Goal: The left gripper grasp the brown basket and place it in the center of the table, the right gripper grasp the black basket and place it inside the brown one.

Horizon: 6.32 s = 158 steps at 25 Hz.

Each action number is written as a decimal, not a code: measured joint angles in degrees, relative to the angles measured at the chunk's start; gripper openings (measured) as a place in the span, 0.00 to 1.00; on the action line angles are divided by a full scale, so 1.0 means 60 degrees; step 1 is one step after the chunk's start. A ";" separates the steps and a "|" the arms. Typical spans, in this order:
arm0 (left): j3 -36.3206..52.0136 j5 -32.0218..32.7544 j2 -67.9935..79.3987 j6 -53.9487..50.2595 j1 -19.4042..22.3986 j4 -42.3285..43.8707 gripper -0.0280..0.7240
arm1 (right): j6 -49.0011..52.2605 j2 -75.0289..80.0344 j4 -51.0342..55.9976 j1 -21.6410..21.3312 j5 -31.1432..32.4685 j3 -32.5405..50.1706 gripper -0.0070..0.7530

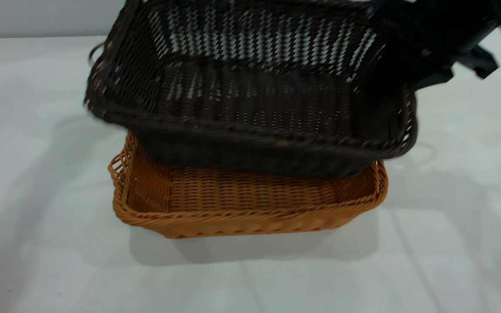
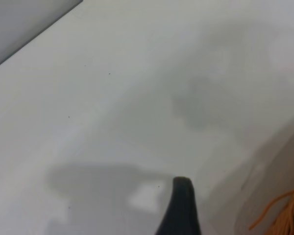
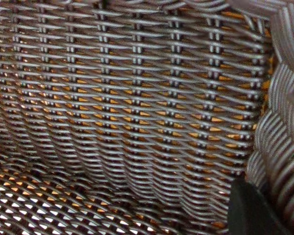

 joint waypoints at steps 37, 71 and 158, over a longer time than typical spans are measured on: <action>0.0000 0.0644 -0.2735 -0.0370 0.0011 0.0987 0.81 | -0.0667 -0.3545 -0.1516 -0.0612 -0.1117 -0.0082 0.80; 0.9404 0.3882 -1.4860 -0.7068 0.1498 0.4282 0.81 | 0.1519 -1.6272 -0.4845 -0.0641 0.3334 0.4816 0.79; 1.1608 0.4351 -2.0812 -0.8209 0.1498 0.5866 0.81 | 0.2300 -1.8489 -0.6539 -0.2125 0.4503 0.5103 0.79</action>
